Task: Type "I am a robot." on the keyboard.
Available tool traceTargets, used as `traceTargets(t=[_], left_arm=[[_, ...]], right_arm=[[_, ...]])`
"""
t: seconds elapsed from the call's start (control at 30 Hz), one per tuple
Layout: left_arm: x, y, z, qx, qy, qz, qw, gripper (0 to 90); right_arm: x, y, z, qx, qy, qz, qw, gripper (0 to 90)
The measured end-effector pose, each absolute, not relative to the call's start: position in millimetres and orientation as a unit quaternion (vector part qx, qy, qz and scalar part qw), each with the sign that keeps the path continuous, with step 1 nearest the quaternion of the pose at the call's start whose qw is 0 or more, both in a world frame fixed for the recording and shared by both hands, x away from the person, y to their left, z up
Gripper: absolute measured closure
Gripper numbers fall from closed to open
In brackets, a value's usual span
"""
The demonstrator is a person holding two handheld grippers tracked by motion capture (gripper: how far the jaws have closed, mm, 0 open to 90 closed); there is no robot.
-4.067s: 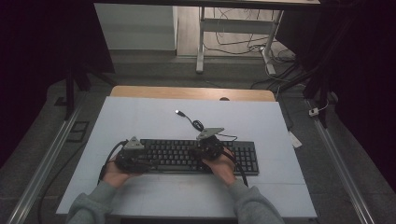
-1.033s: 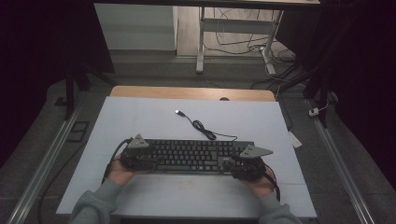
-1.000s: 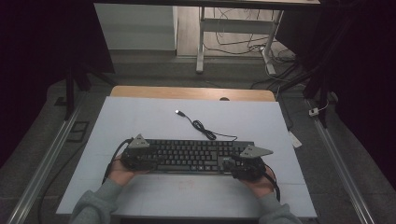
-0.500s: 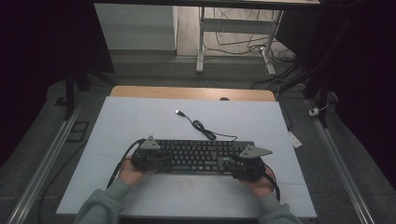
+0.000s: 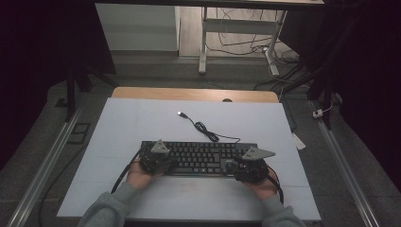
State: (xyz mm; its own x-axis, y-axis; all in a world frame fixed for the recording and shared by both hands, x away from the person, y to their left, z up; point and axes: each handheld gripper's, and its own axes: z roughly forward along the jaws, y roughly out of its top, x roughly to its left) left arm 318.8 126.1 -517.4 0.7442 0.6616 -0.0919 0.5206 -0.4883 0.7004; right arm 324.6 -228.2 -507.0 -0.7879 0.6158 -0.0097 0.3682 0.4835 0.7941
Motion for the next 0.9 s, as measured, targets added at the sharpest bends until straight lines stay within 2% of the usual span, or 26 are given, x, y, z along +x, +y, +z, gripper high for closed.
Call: traceTargets(t=[0.9], left_arm=[[318.7, 122.1, -521.6, 0.86, 0.346, 0.096, 0.362, 88.9]], right_arm=[[324.8, -227.8, -507.3, 0.29, 0.849, 0.416, 0.148, 46.0]])
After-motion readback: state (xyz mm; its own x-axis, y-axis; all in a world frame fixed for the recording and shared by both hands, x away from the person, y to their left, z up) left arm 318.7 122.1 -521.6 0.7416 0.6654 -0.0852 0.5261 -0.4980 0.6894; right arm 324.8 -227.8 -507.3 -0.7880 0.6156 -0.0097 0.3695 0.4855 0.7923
